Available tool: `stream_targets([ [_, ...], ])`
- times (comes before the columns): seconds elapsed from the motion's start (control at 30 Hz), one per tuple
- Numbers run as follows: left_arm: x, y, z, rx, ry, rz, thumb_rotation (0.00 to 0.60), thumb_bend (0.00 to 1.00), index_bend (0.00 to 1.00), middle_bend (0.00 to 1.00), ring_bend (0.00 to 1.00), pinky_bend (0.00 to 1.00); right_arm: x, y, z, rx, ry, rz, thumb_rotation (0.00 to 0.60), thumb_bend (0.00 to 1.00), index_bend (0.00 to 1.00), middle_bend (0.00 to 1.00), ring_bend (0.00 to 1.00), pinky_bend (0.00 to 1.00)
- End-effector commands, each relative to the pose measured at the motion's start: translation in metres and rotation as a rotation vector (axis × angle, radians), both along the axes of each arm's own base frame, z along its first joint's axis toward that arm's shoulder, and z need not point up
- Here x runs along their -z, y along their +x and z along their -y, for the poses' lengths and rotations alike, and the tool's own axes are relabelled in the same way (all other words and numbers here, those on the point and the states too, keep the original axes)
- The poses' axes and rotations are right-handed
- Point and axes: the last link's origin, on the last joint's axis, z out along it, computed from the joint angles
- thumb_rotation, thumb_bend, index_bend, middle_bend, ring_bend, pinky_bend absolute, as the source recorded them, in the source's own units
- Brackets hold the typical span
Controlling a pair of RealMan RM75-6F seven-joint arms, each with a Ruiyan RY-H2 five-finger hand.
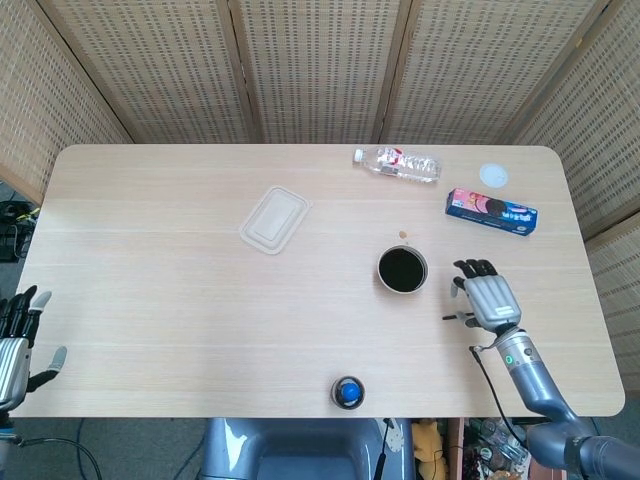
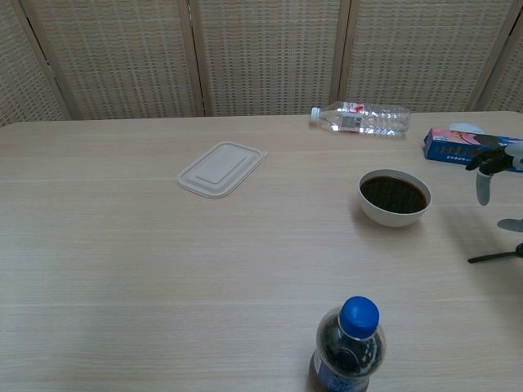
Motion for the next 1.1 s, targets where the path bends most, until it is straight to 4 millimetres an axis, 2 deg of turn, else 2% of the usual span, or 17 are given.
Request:
stream_targets([
  [0.03,-0.002,-0.001,0.0,0.001,0.004,-0.002,0.6,0.37,0.02,0.0,0.0,0.0,0.007,-0.003,0.0,-0.008,-0.009,-0.005,0.6,0.42,0.51,0.21,0.11,0.11],
  [0.17,-0.004,-0.001,-0.001,0.003,0.008,-0.003,0.6,0.37,0.02,0.0,0.0,0.0,0.013,-0.007,0.0,-0.002,-0.013,-0.007,0.6,0.42,0.51,0.19,0.08,0.07],
  [0.4,-0.003,-0.001,0.0,0.003,0.005,-0.001,0.6,0.37,0.02,0.0,0.0,0.0,0.021,-0.017,0.001,0.002,-0.021,-0.029,0.6,0.42,0.54,0.2,0.08,0.07],
  [0.5,-0.003,-0.001,0.0,0.003,0.004,-0.001,0.6,0.37,0.02,0.0,0.0,0.0,0.023,-0.019,0.0,0.002,-0.02,-0.033,0.6,0.42,0.54,0.26,0.14,0.09],
  [0.57,-0.003,-0.001,0.0,0.003,0.004,-0.001,0.6,0.37,0.02,0.0,0.0,0.0,0.023,-0.02,0.0,0.0,-0.019,-0.036,0.6,0.42,0.54,0.33,0.23,0.17],
  [0.67,-0.003,-0.001,0.0,0.003,0.004,-0.002,0.6,0.37,0.02,0.0,0.0,0.0,0.022,-0.021,0.0,-0.003,-0.014,-0.039,0.6,0.42,0.54,0.5,0.42,0.37],
  [0.73,-0.003,-0.001,0.0,0.004,0.004,-0.001,0.6,0.37,0.02,0.0,0.0,0.0,0.022,-0.021,0.0,-0.005,-0.009,-0.039,0.6,0.42,0.54,0.65,0.57,0.53],
  [0.8,-0.003,-0.001,0.0,0.004,0.004,-0.001,0.6,0.37,0.02,0.0,0.0,0.0,0.023,-0.021,0.0,-0.005,0.0,-0.04,0.6,0.42,0.55,0.75,0.67,0.64],
  [1.0,-0.003,-0.002,0.002,0.0,0.004,-0.002,0.6,0.37,0.02,0.0,0.0,0.0,0.027,-0.022,0.003,-0.011,0.012,-0.065,0.6,0.42,0.57,0.91,0.86,0.87],
  [1.1,-0.003,-0.002,0.002,-0.001,0.004,-0.003,0.6,0.37,0.02,0.0,0.0,0.0,0.029,-0.023,0.004,-0.009,0.022,-0.079,0.6,0.42,0.57,0.95,0.91,0.92],
])
